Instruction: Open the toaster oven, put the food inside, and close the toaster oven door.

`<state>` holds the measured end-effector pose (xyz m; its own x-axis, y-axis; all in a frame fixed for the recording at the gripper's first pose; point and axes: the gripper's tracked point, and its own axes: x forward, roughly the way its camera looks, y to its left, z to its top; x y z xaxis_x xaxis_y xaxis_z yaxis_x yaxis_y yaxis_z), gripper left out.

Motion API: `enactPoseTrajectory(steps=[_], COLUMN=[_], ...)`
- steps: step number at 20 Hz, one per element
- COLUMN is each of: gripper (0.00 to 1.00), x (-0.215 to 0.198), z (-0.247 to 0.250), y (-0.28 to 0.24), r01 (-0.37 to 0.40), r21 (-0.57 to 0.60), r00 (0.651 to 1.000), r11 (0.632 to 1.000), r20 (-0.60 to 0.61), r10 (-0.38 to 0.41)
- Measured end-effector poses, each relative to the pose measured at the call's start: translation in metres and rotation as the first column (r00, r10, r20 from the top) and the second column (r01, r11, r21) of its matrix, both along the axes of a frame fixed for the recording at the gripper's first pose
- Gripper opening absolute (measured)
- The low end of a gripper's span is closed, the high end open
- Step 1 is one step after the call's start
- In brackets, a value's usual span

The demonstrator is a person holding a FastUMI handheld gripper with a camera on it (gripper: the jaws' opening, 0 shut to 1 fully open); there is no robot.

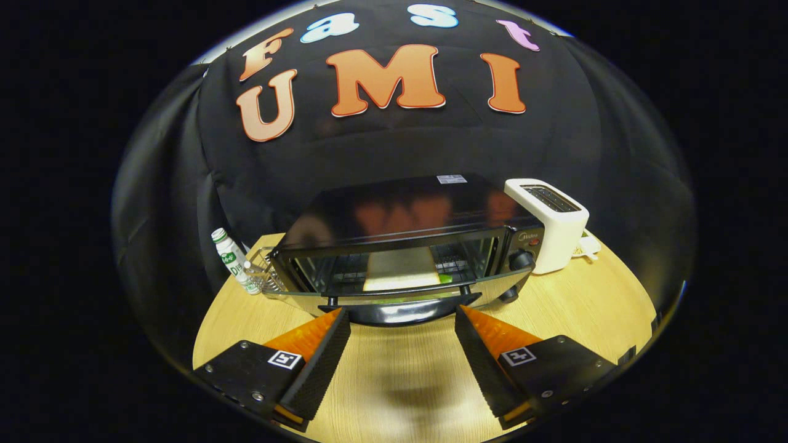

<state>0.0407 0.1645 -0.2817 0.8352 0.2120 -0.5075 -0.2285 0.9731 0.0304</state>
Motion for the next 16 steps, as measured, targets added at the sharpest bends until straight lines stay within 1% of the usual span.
enactPoseTrajectory(steps=[3,6,7,8,11,13,16], gripper=[1.00,1.00,1.00,1.00,1.00,1.00,1.00], x=[0.019,0.035,0.035,0.037,0.034,0.031,0.036], z=[0.002,-0.002,-0.006,-0.005,0.011,0.025,0.056], y=[0.006,0.002,0.010,0.011,0.010,0.004,-0.015], r01=[0.003,0.014,0.001,0.005,0.008,0.009,0.022], r21=[0.003,-0.062,-0.051,-0.039,0.003,0.028,0.044], r00=[1.000,1.000,1.000,1.000,0.999,0.999,0.996], r11=[1.000,0.998,0.999,0.999,1.000,1.000,0.999], r20=[0.017,0.029,0.023,0.027,0.045,0.048,0.089], r10=[-0.003,-0.012,0.000,-0.004,-0.008,-0.010,-0.026])
